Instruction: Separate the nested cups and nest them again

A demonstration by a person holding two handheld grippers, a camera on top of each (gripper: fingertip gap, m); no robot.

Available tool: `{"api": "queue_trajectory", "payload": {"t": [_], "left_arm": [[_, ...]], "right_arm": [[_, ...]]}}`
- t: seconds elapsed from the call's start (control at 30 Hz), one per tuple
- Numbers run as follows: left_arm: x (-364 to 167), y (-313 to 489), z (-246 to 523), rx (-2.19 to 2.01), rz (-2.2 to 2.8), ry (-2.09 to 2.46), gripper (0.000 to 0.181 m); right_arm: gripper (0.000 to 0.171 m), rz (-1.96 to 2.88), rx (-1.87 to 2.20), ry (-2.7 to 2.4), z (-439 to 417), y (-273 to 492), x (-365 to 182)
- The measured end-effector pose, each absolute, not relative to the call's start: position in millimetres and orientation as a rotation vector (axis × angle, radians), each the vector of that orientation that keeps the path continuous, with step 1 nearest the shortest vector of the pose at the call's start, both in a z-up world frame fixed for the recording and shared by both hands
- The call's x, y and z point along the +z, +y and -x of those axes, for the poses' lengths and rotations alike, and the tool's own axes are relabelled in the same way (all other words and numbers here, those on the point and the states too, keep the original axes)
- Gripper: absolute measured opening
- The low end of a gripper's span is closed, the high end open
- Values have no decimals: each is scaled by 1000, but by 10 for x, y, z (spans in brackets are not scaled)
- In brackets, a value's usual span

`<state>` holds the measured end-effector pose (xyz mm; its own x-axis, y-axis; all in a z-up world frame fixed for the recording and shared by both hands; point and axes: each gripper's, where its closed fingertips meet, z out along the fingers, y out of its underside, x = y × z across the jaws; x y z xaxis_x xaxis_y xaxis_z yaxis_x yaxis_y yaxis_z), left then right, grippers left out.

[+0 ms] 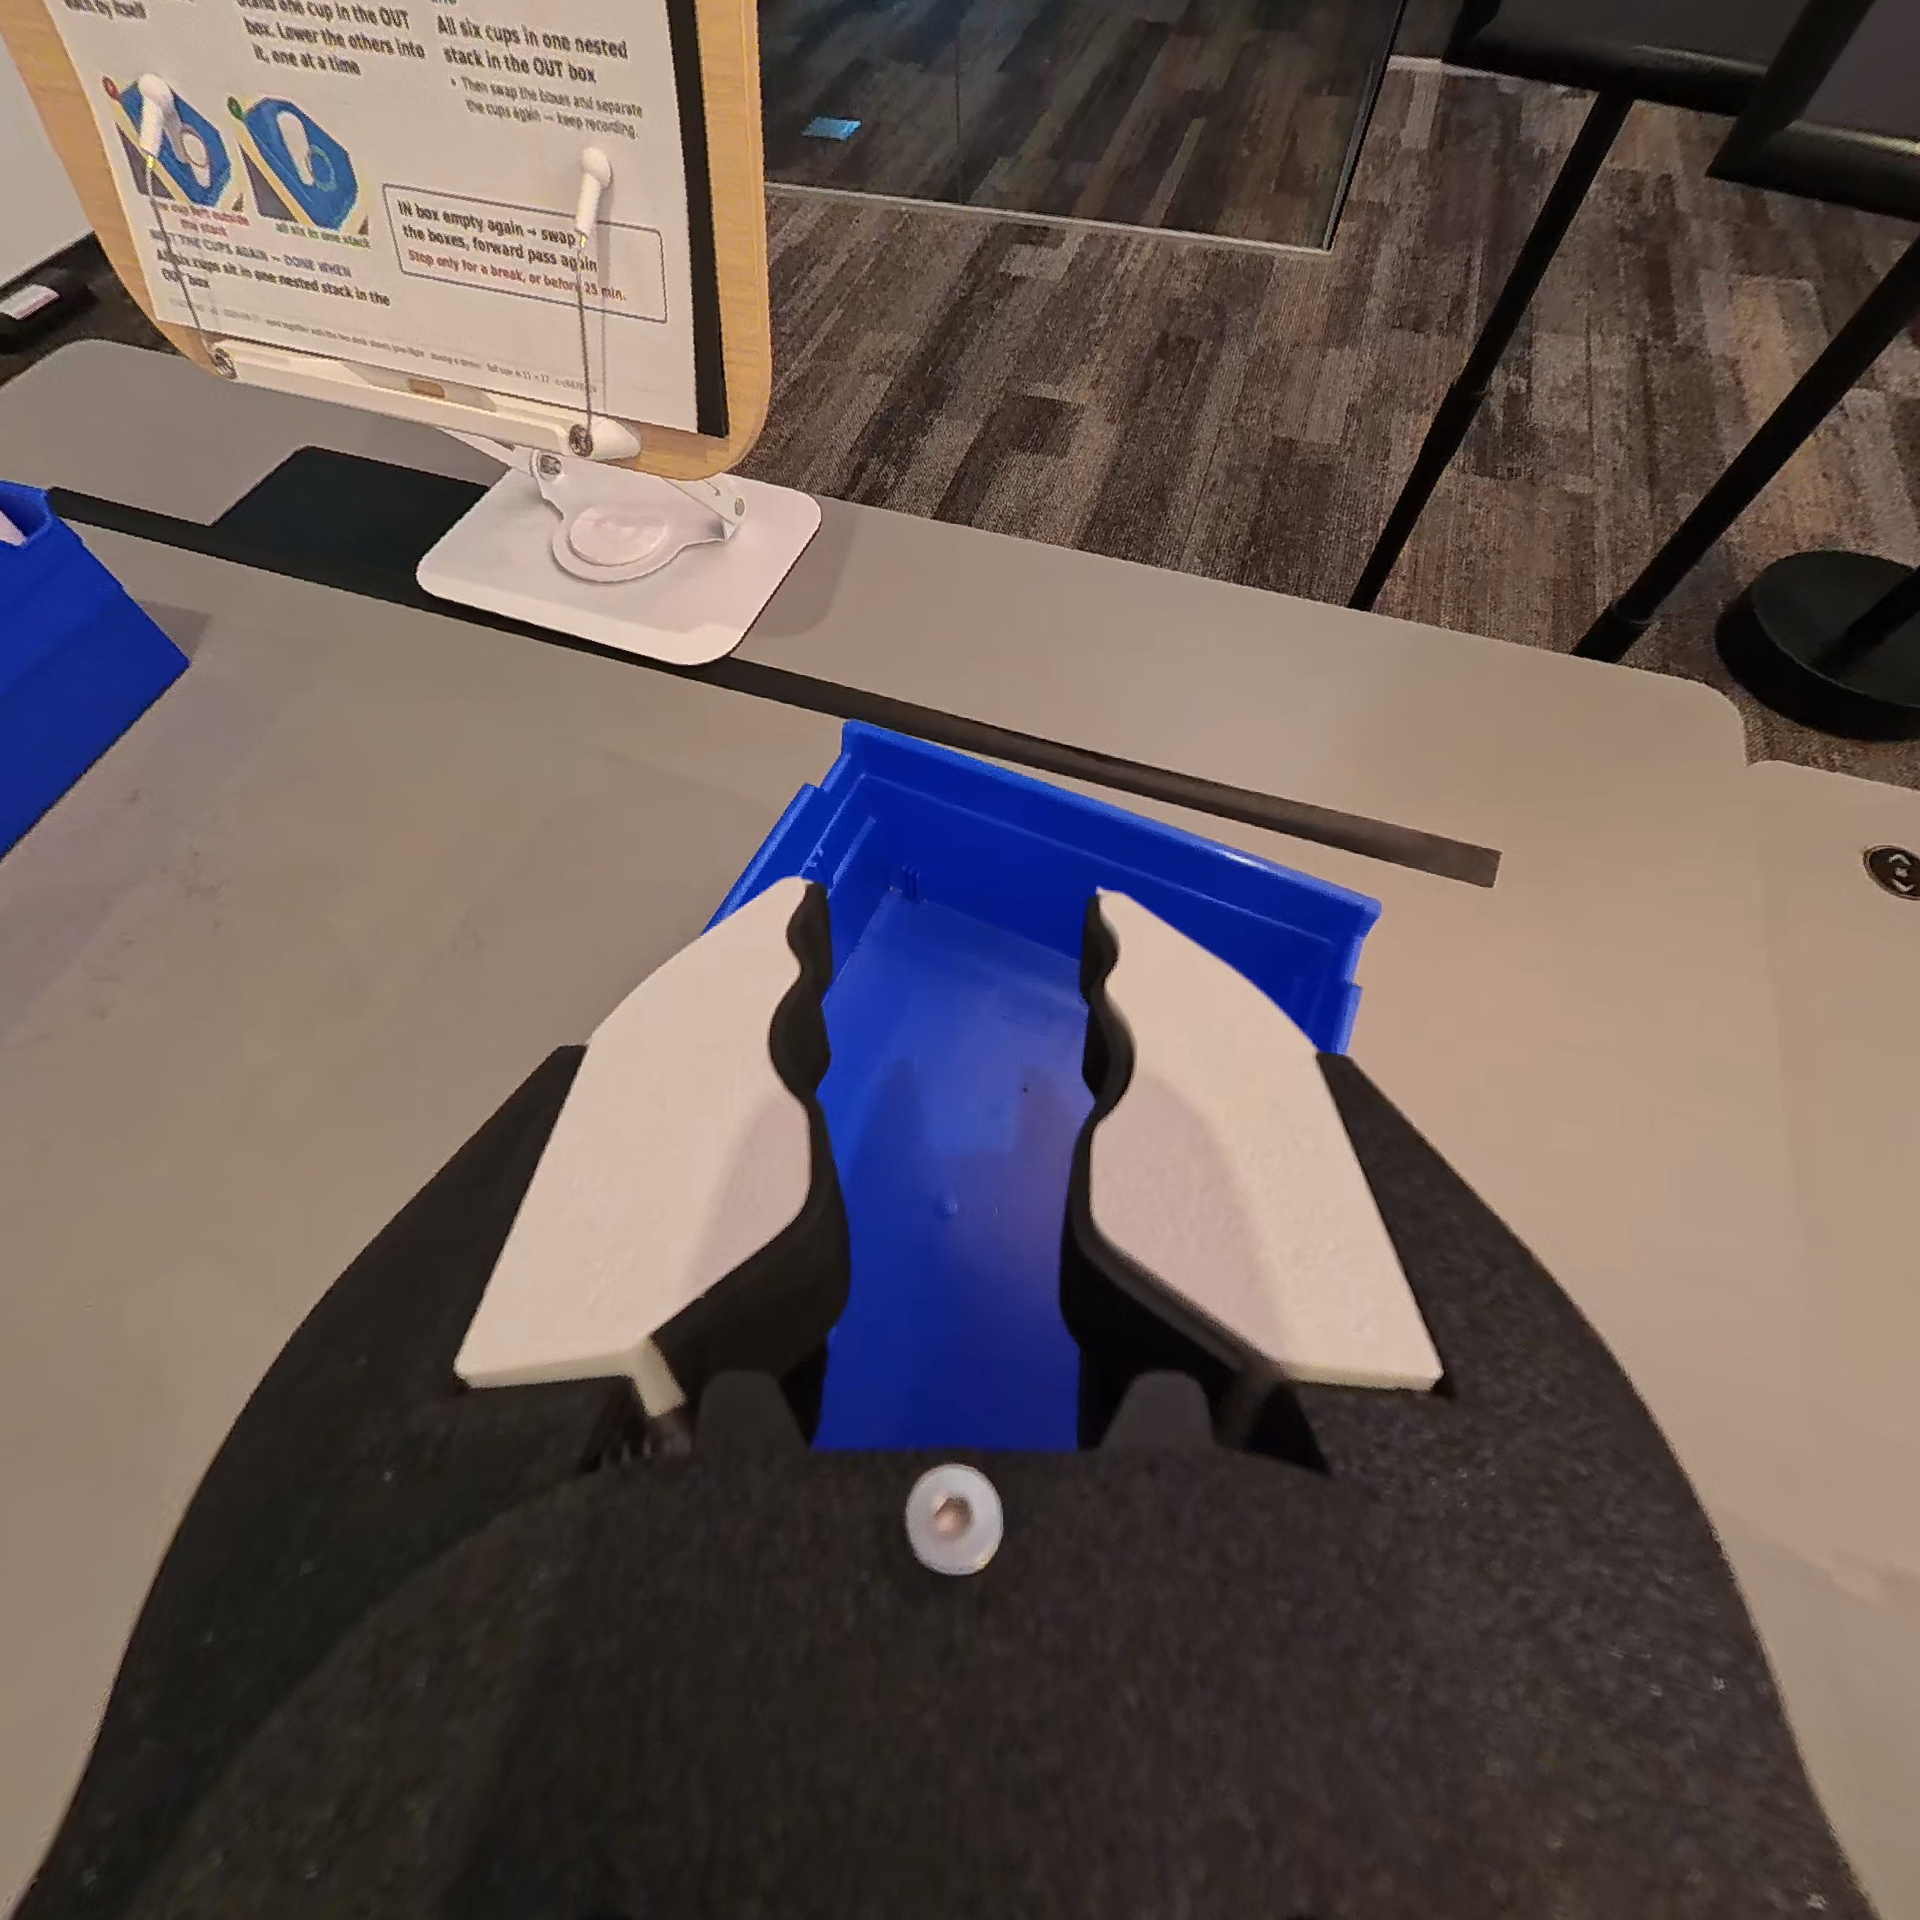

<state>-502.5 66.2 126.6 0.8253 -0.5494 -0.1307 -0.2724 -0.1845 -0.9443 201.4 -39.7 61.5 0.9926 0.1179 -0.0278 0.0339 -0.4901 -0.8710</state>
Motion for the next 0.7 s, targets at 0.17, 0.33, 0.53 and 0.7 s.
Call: {"api": "queue_trajectory", "payload": {"t": [0.17,0.33,0.53,0.7], "left_arm": [[1346,67,4608,-368,1680,785,54],[845,-491,4163,-195,1726,1123,57],[693,-788,3817,-134,1660,1203,57],[1075,-806,3506,-211,1499,1143,60]], "right_arm": [[45,1879,33,-199,-1943,-361,949],[52,1543,175,-350,-1549,-493,1423],[62,1456,184,-373,-1453,-502,1505],[59,1432,202,-370,-1444,-496,1525]]}}
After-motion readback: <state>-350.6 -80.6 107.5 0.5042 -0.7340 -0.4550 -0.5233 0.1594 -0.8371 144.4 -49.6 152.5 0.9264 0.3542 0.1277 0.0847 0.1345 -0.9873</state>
